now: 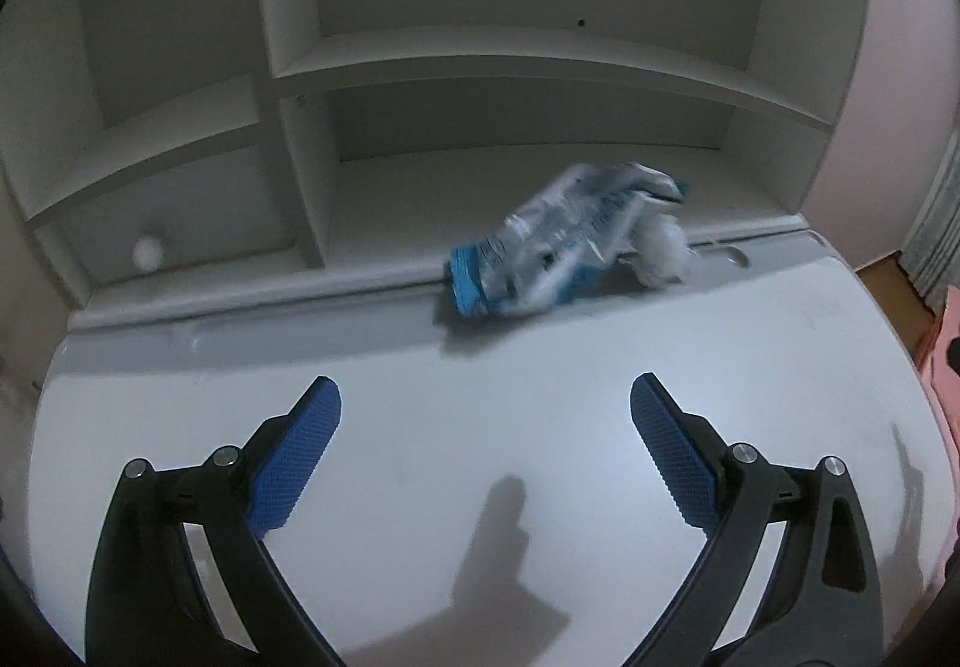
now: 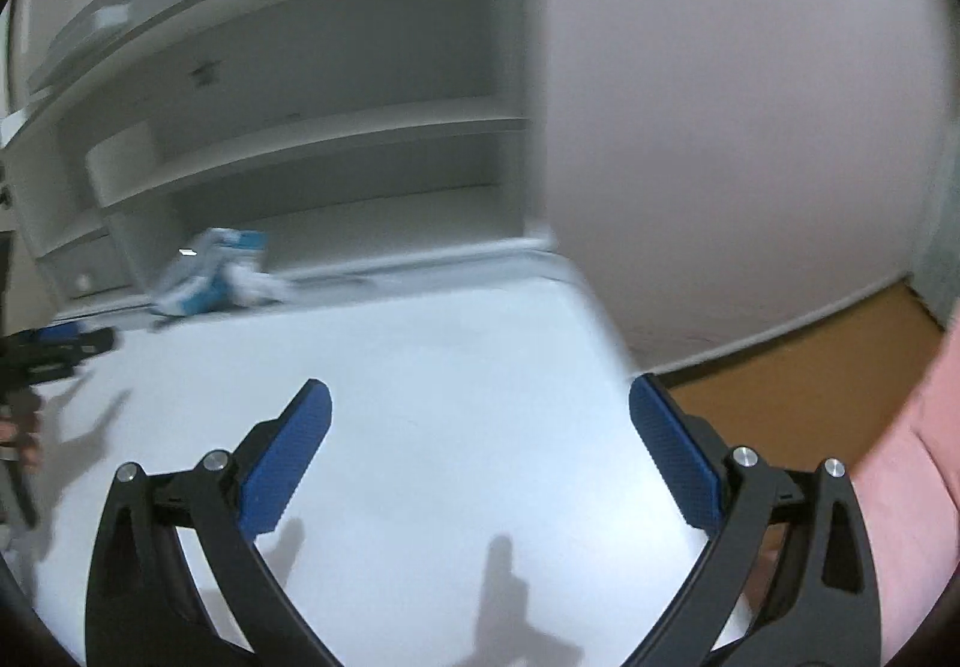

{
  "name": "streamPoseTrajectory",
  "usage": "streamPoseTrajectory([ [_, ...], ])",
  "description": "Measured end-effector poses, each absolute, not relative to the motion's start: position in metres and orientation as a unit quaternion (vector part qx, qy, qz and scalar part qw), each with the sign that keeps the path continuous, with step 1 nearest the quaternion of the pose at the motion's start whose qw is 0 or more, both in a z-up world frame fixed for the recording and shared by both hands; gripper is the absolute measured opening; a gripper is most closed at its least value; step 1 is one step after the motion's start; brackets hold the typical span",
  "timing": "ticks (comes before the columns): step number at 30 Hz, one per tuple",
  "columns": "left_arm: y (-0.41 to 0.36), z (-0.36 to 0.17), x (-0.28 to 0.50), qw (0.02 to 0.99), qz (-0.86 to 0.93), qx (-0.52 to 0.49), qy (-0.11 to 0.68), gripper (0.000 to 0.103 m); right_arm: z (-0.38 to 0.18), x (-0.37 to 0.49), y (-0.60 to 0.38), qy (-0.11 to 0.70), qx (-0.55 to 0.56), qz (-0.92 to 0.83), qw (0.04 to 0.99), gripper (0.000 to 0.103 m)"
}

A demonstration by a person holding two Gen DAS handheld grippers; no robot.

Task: Collect trash
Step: 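Swing both open tools back toward the desk, then grasp the blue-white plastic bag with left tool while right tool grasps white tissue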

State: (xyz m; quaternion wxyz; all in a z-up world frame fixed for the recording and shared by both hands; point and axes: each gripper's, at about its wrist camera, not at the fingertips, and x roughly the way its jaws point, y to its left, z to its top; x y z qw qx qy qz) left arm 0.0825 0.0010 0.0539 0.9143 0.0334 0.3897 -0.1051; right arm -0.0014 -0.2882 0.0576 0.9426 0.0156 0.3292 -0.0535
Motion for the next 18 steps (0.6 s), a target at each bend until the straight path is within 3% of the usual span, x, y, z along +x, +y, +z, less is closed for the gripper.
streamPoseTrajectory([
  [12, -0.048, 0.019, 0.176, 0.884, -0.160, 0.097, 0.429, 0.094, 0.024, 0.142, -0.195, 0.401, -0.033, 0.094, 0.911, 0.096],
  [15, -0.044, 0.021, 0.185, 0.885, -0.169, 0.079, 0.427, 0.087, 0.020, 0.159, -0.189, 0.413, -0.042, 0.102, 0.904, 0.095],
  [18, -0.032, 0.023, 0.183, 0.887, -0.166, 0.061, 0.427, 0.080, 0.015, 0.176, -0.184, 0.423, -0.027, 0.129, 0.897, 0.084],
])
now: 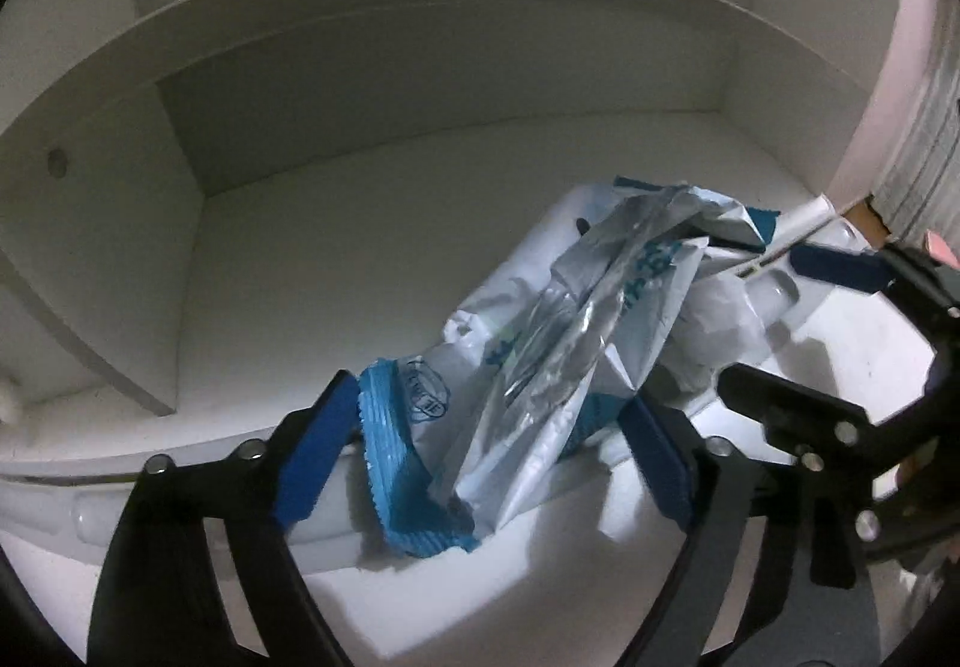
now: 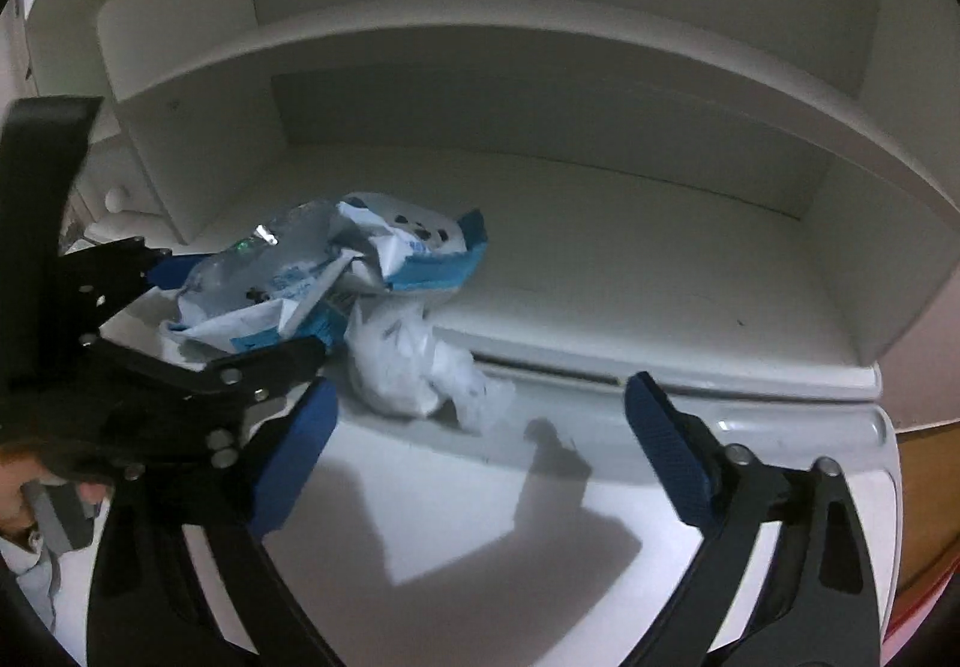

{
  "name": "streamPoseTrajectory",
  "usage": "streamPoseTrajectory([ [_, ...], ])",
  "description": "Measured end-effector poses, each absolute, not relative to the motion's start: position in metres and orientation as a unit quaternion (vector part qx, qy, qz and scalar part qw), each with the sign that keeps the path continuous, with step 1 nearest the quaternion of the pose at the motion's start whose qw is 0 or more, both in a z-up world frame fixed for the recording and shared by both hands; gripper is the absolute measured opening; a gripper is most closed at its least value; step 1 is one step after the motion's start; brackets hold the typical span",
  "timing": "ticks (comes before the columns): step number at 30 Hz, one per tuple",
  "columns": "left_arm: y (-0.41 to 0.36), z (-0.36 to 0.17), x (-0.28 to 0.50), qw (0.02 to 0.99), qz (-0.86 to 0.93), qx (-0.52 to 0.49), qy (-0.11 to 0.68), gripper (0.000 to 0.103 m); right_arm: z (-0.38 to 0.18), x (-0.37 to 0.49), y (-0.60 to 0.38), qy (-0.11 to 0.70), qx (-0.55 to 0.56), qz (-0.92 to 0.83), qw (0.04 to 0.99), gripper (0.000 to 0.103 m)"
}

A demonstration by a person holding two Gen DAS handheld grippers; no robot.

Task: Collect trash
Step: 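Grasp the blue-white plastic bag with left tool while right tool grasps white tissue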

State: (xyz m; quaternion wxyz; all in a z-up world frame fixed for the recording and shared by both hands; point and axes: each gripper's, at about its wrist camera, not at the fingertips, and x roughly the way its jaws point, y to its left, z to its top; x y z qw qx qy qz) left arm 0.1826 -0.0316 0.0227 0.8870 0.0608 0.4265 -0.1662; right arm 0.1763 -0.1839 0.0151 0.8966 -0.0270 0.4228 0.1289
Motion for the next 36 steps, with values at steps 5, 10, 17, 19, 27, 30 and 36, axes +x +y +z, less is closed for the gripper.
streamPoseTrajectory([
  [5, -0.027, 0.028, 0.175, 0.893, -0.163, 0.062, 0.416, 0.066, 0.007, 0.180, -0.180, 0.434, -0.028, 0.140, 0.890, 0.045],
  [10, -0.038, 0.033, 0.170, 0.901, -0.160, 0.089, 0.394, 0.052, 0.016, 0.170, -0.193, 0.413, -0.014, 0.123, 0.902, 0.041],
  [17, -0.035, 0.034, 0.173, 0.902, -0.158, 0.083, 0.394, 0.051, 0.032, 0.153, -0.236, 0.379, 0.025, 0.079, 0.922, 0.041],
  [19, -0.038, 0.032, 0.175, 0.902, -0.157, 0.085, 0.394, 0.051, 0.028, 0.150, -0.243, 0.384, 0.029, 0.075, 0.920, 0.041],
  [27, -0.043, 0.029, 0.173, 0.904, -0.156, 0.074, 0.392, 0.051, 0.030, 0.144, -0.249, 0.358, 0.046, 0.058, 0.931, 0.041],
  [30, -0.039, 0.030, 0.173, 0.905, -0.153, 0.069, 0.391, 0.051, 0.034, 0.140, -0.257, 0.354, 0.048, 0.053, 0.933, 0.041],
  [36, -0.041, 0.033, 0.170, 0.905, -0.150, 0.073, 0.390, 0.051, 0.045, 0.125, -0.275, 0.351, 0.042, 0.047, 0.934, 0.041],
])
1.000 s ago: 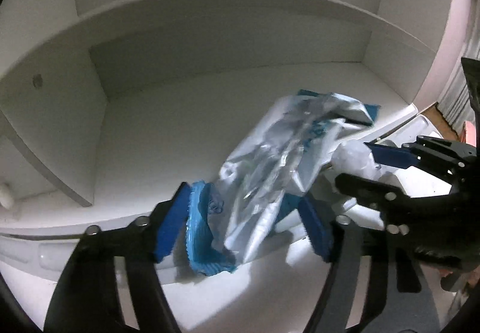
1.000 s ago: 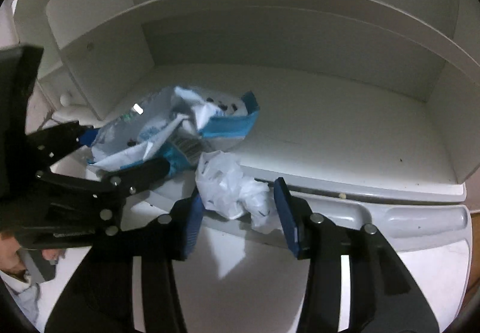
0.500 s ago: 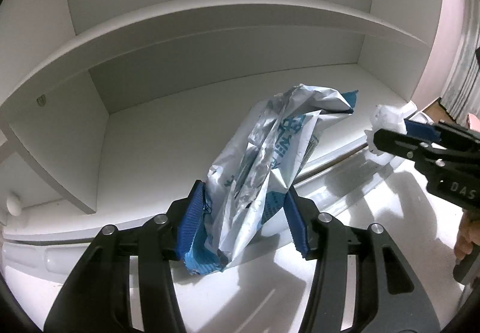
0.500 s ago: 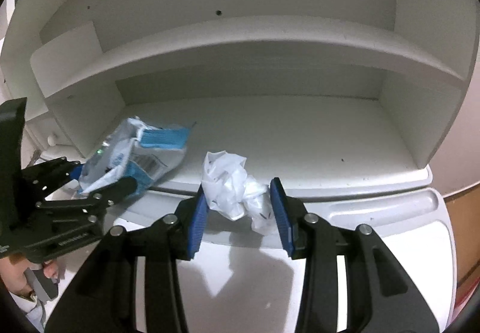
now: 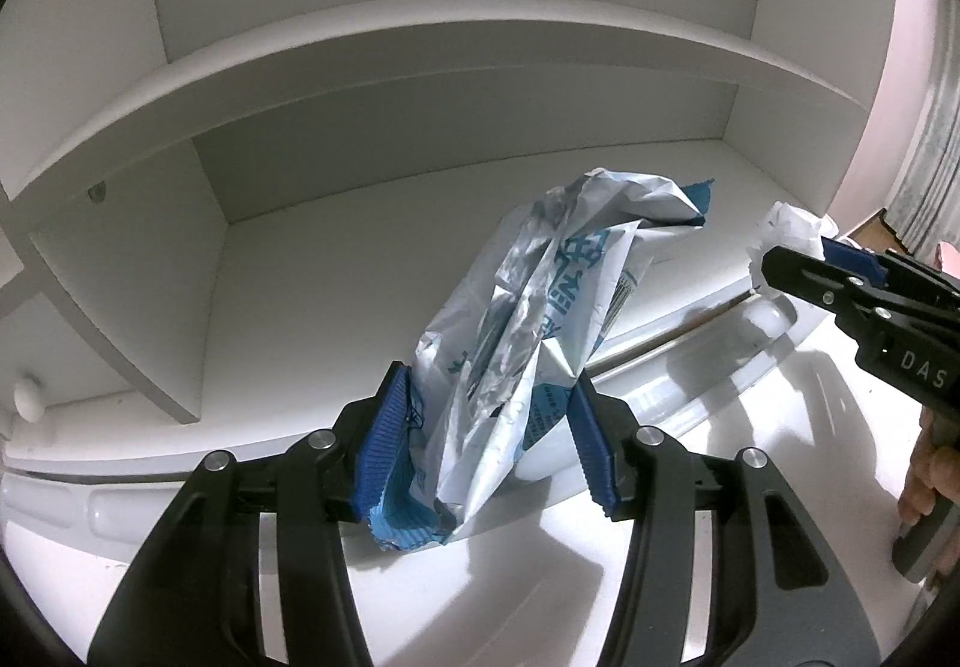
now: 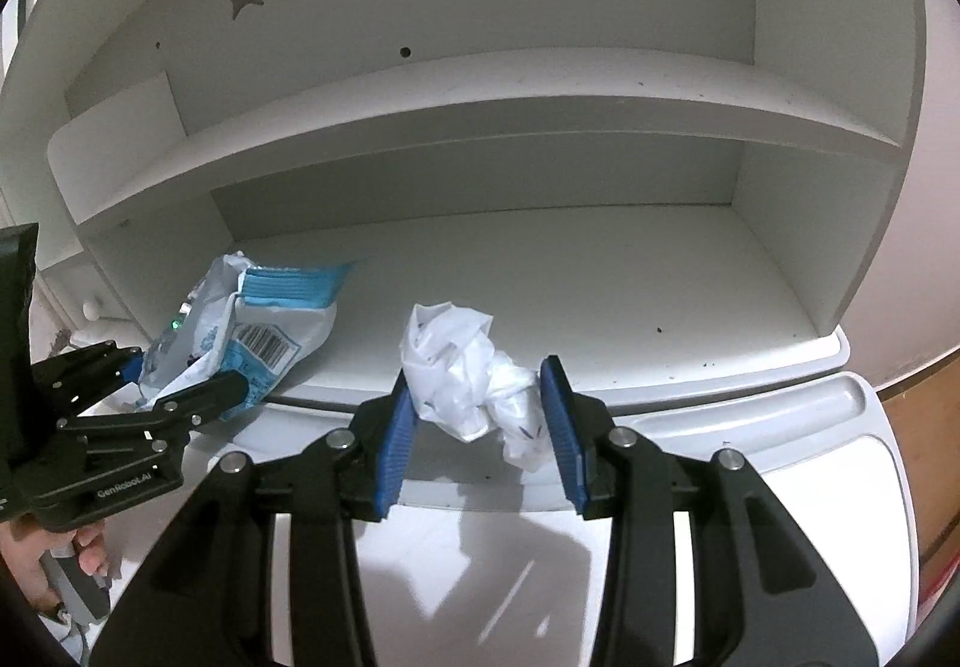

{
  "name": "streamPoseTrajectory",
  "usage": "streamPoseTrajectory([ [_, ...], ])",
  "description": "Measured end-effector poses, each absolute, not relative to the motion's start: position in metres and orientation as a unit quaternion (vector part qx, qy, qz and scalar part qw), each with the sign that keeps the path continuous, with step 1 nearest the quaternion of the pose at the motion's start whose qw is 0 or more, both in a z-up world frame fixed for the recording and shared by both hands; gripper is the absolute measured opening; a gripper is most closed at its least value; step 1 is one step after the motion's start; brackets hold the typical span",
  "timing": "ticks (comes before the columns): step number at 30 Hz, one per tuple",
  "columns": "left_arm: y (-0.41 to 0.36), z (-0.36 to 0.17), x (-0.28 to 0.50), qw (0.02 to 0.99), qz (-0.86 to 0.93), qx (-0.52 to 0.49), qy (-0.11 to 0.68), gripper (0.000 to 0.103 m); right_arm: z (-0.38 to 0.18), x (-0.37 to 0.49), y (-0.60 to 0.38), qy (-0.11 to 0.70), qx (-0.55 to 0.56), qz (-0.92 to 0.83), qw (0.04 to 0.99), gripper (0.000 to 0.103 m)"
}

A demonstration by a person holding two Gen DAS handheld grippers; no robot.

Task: Collect trash
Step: 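Grasp the blue-white plastic bag with left tool while right tool grasps white tissue, then carry bag and tissue over the bin and open both tools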

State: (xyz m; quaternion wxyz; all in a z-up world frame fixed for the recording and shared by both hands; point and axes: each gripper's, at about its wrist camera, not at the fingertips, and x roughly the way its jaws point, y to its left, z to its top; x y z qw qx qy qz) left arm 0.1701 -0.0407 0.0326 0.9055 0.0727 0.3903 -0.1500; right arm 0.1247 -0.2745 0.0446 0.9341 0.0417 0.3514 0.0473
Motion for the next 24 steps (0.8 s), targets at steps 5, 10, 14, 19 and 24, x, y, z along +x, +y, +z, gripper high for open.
streamPoseTrajectory([
  [5, -0.041, 0.033, 0.169, 0.908, -0.149, 0.069, 0.386, 0.051, 0.044, 0.128, -0.264, 0.344, 0.034, 0.046, 0.937, 0.041],
  [10, -0.052, 0.035, 0.163, 0.909, -0.156, 0.073, 0.380, 0.051, 0.052, 0.126, -0.271, 0.337, 0.048, 0.040, 0.940, 0.041],
  [14, -0.076, 0.052, 0.133, 0.912, -0.178, 0.081, 0.361, 0.051, 0.080, 0.087, -0.296, 0.308, 0.072, 0.034, 0.948, 0.041],
  [19, -0.147, 0.086, 0.064, 0.904, -0.269, 0.091, 0.321, 0.051, 0.119, 0.002, -0.346, 0.270, 0.052, -0.014, 0.961, 0.041],
  [24, -0.237, 0.114, -0.015, 0.875, -0.377, 0.098, 0.289, 0.051, 0.152, -0.113, -0.425, 0.235, 0.048, -0.117, 0.964, 0.041],
])
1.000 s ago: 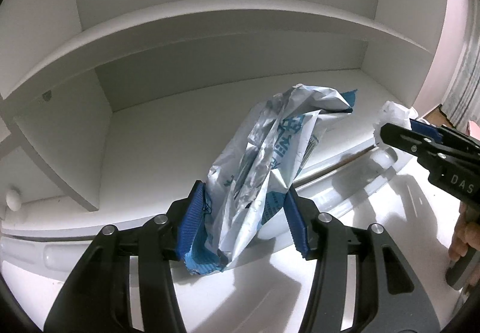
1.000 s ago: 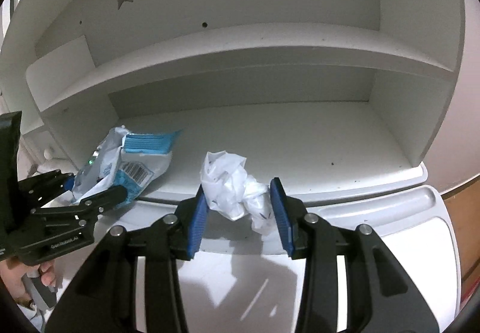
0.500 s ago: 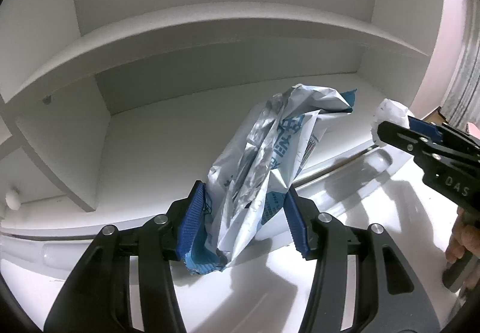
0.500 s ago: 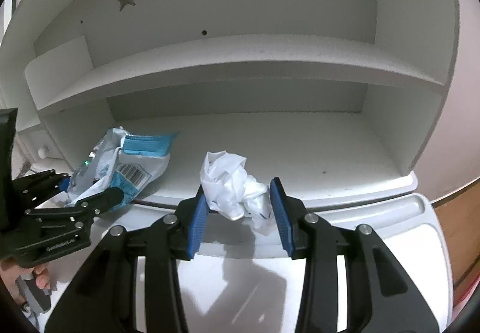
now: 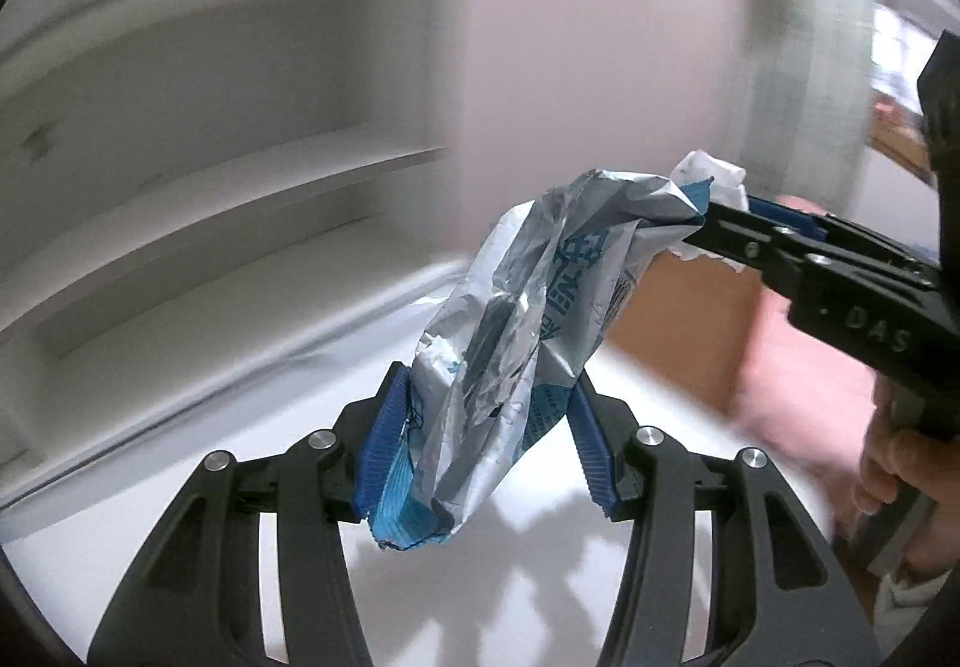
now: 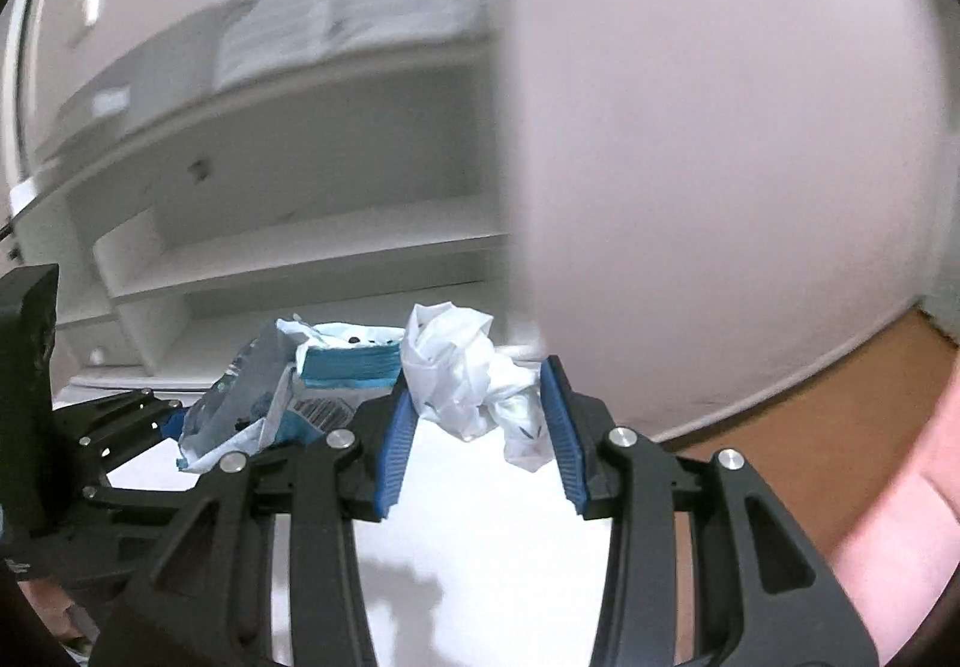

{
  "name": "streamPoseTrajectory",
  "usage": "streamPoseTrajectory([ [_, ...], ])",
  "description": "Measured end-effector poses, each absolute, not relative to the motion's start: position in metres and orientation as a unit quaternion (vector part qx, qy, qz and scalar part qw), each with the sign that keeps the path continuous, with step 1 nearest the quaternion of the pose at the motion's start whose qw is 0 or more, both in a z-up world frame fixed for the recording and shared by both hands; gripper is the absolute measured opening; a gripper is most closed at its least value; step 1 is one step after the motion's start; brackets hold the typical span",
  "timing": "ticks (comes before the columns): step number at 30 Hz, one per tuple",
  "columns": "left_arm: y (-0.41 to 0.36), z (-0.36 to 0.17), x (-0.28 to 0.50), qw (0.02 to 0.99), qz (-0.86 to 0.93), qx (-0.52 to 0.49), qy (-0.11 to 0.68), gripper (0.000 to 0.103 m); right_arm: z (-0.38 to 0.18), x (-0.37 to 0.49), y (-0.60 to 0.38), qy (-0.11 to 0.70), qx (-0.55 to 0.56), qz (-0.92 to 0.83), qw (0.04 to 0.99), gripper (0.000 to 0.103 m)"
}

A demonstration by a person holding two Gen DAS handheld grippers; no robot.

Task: Collect trash
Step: 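Carry bag and tissue over the bin and open both tools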

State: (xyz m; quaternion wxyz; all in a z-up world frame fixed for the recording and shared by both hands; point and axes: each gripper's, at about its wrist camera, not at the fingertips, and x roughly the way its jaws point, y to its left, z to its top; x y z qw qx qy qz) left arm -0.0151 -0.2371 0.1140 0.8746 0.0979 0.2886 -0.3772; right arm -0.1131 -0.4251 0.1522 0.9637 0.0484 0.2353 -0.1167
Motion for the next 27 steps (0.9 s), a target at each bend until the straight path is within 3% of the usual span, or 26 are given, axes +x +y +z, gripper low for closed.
streamPoseTrajectory([
  [6, -0.353, 0.106, -0.115, 0.818, -0.483, 0.136, 0.283, 0.051, 0.142, -0.253, -0.517, 0.252, 0.065, -0.257, 0.931, 0.041],
  [12, -0.433, 0.049, -0.200, 0.753, -0.543, 0.171, 0.332, 0.051, 0.080, -0.355, -0.574, 0.302, 0.133, -0.313, 0.891, 0.041],
  [16, -0.463, -0.027, -0.234, 0.707, -0.547, 0.208, 0.397, 0.051, -0.026, -0.391, -0.621, 0.382, 0.248, -0.301, 0.838, 0.041],
  [23, -0.469, -0.250, -0.212, 0.596, -0.438, 0.224, 0.634, 0.050, -0.234, -0.391, -0.642, 0.511, 0.437, -0.229, 0.704, 0.040],
  [27, -0.460, -0.304, -0.201, 0.580, -0.392, 0.246, 0.671, 0.050, -0.303, -0.373, -0.627, 0.546, 0.492, -0.209, 0.645, 0.040],
])
